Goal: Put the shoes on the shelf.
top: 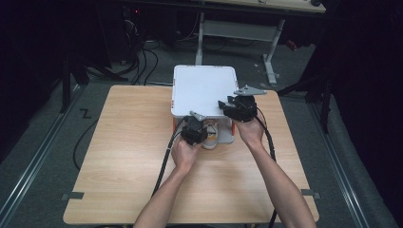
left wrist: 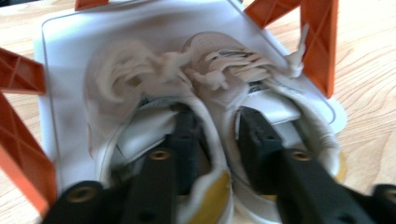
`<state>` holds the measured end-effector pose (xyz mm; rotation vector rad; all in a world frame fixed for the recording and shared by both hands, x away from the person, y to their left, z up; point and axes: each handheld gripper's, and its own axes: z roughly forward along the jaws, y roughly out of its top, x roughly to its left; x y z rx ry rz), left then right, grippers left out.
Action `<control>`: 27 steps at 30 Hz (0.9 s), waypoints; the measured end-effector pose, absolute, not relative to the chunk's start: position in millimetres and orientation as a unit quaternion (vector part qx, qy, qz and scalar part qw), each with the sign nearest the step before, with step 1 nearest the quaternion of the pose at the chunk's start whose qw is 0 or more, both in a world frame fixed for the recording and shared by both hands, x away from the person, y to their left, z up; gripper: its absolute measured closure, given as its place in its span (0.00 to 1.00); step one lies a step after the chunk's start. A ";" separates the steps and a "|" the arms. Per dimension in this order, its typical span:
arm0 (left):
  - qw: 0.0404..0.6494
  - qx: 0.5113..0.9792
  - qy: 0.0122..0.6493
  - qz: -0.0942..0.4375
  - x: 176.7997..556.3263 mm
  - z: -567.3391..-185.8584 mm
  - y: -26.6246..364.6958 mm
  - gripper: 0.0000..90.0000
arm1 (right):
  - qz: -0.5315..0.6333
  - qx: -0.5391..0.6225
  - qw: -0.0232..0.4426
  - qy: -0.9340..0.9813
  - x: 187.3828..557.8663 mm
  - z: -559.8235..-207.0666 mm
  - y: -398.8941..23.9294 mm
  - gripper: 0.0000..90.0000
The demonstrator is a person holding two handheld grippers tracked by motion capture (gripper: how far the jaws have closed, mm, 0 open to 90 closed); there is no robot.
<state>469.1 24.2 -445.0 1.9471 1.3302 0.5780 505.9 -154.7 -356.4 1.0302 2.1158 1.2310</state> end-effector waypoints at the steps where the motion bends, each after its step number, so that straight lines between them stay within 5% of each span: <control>1: 0.350 0.750 0.515 0.222 469.1 -444.7 24.2 0.68 | 0.450 0.377 0.241 0.773 505.7 -356.5 -154.5 0.59; 27: 0.415 0.729 0.496 0.225 434.7 -414.5 41.3 0.29 | 0.447 0.377 0.246 0.773 504.9 -356.4 -153.6 0.59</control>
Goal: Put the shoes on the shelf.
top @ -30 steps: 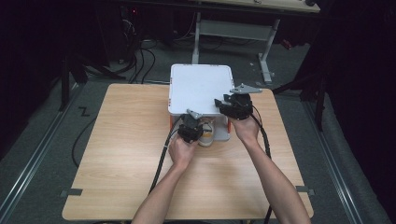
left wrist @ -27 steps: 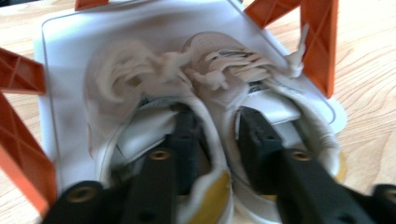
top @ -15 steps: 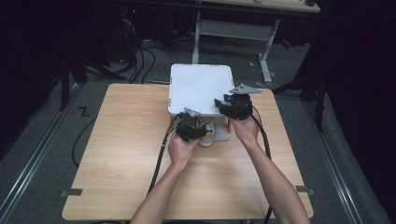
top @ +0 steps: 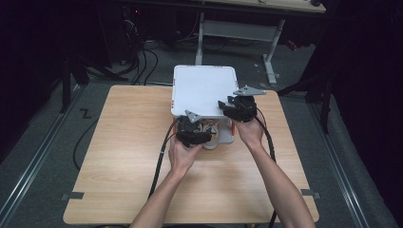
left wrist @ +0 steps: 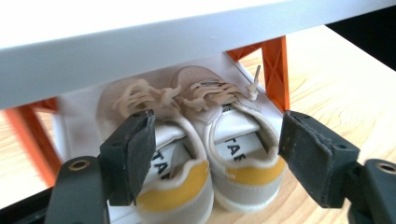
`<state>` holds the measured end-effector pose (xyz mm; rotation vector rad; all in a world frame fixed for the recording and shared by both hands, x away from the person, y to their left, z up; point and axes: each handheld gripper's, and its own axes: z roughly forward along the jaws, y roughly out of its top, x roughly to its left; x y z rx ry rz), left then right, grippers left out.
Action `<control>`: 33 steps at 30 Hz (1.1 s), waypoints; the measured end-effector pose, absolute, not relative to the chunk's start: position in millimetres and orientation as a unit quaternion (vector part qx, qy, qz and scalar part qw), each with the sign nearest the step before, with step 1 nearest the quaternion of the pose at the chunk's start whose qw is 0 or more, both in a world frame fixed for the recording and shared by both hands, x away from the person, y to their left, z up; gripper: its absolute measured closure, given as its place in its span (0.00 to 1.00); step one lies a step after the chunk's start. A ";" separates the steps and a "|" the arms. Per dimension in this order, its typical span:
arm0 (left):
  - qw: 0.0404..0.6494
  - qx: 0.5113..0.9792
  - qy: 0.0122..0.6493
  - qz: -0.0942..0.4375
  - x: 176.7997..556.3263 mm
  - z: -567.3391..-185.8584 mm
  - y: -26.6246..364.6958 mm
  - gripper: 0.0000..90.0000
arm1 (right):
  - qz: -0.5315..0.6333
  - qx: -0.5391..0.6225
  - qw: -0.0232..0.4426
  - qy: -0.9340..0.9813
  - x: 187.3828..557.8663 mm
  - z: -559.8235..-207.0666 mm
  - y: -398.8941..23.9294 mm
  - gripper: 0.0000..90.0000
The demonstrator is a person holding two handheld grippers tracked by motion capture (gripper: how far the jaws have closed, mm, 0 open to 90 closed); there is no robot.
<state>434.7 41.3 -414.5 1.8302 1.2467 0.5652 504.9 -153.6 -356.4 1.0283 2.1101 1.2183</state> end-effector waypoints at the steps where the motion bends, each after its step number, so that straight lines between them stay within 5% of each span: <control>1: 0.414 0.728 0.498 0.225 431.9 -414.2 42.1 0.27 | 0.447 0.378 0.246 0.773 504.9 -356.4 -153.5 0.59; 13: 0.355 0.750 0.510 0.224 398.3 -436.1 34.4 0.17 | 0.446 0.377 0.248 0.773 504.7 -356.6 -152.9 0.59; 33: 0.326 0.712 0.569 0.249 424.2 -467.1 12.5 0.20 | 0.449 0.376 0.251 0.771 504.5 -357.7 -152.5 0.59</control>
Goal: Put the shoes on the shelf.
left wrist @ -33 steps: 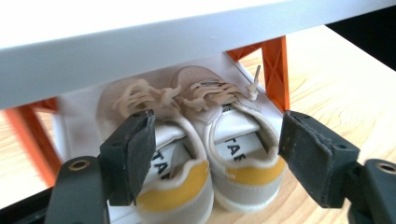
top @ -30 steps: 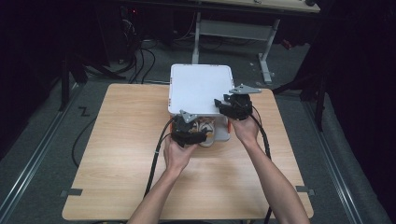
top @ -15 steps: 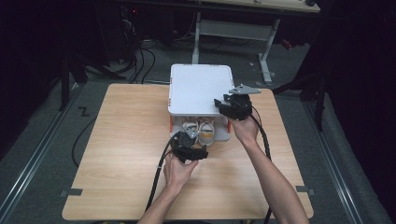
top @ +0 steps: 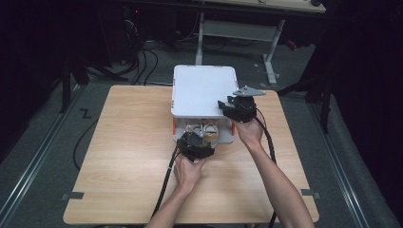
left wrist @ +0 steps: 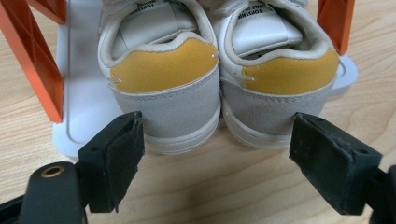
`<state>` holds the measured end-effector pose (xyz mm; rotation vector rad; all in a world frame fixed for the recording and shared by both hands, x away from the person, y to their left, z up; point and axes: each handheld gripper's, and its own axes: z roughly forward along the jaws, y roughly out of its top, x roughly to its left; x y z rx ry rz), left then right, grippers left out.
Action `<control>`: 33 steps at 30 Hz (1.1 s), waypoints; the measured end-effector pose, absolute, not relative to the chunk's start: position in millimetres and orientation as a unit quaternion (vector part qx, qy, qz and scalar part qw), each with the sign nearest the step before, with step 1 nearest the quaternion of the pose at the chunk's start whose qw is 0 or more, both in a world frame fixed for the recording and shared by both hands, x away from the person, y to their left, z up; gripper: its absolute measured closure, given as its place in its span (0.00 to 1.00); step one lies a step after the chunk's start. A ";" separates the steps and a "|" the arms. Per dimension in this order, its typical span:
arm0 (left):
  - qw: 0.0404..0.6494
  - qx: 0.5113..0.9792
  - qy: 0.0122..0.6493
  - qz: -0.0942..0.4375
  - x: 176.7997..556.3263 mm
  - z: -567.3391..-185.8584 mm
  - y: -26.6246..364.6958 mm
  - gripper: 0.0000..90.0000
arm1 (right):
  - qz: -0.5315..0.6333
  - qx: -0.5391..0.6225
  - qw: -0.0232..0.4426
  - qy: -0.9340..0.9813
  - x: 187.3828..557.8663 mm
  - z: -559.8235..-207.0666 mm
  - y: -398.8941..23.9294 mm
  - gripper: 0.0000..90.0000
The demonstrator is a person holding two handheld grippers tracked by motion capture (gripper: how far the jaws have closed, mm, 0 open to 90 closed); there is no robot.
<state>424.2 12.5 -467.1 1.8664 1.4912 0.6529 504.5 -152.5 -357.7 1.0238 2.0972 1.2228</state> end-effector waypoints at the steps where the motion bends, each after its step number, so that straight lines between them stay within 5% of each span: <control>1: 0.326 0.712 0.569 0.249 424.2 -467.1 12.5 0.21 | 0.449 0.376 0.251 0.771 504.5 -357.7 -152.5 0.59; 33: 0.347 0.692 0.572 0.271 464.2 -476.4 12.3 0.32 | 0.448 0.382 0.251 0.769 504.0 -357.8 -151.0 0.59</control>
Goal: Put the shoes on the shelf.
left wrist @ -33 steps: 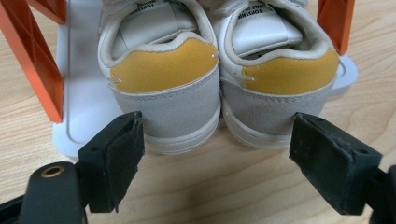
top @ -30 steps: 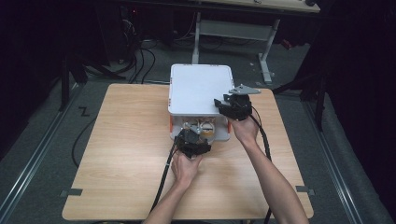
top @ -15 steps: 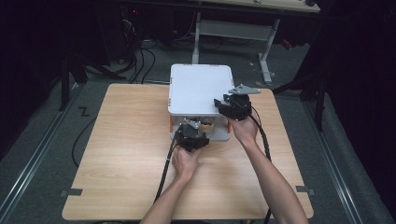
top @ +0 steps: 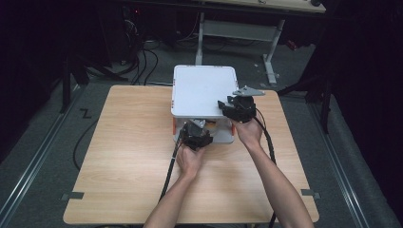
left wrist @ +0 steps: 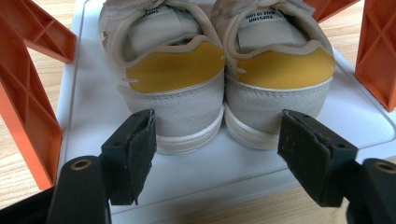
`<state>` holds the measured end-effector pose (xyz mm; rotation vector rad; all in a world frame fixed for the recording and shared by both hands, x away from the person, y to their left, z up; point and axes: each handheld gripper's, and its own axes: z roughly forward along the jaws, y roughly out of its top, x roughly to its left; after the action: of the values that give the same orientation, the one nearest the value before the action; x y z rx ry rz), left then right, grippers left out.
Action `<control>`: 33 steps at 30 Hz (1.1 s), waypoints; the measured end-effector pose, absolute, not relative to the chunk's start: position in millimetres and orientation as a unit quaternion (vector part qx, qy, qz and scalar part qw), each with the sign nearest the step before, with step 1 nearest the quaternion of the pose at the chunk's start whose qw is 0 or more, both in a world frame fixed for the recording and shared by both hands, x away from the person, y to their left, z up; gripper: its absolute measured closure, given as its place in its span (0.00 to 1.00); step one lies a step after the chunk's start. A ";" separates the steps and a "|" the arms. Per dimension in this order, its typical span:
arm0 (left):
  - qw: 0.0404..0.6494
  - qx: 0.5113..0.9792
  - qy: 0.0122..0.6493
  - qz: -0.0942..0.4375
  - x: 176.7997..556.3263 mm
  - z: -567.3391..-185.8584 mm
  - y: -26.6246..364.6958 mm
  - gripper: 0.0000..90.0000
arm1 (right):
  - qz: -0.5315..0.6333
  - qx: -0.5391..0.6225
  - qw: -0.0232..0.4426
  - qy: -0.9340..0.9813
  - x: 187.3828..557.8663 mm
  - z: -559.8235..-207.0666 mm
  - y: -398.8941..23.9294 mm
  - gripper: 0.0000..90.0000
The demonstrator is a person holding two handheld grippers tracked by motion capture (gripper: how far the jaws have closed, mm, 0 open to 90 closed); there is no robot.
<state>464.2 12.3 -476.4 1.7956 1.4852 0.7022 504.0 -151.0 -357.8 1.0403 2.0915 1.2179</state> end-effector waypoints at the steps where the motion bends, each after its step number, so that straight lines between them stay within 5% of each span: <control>1: 0.343 0.693 0.572 0.274 463.7 -476.9 12.6 0.32 | 0.448 0.382 0.251 0.769 504.0 -357.8 -151.1 0.59; 16: 0.346 0.720 0.542 0.262 443.5 -468.7 37.1 0.32 | 0.450 0.383 0.250 0.767 504.3 -357.8 -151.4 0.59; 33: 0.418 0.714 0.497 0.263 399.1 -422.2 100.5 0.35 | 0.463 0.389 0.234 0.761 494.3 -346.9 -165.9 0.52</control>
<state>399.1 100.5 -422.2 1.7902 1.2469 0.6606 494.3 -165.9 -346.9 1.0679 2.0910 1.2719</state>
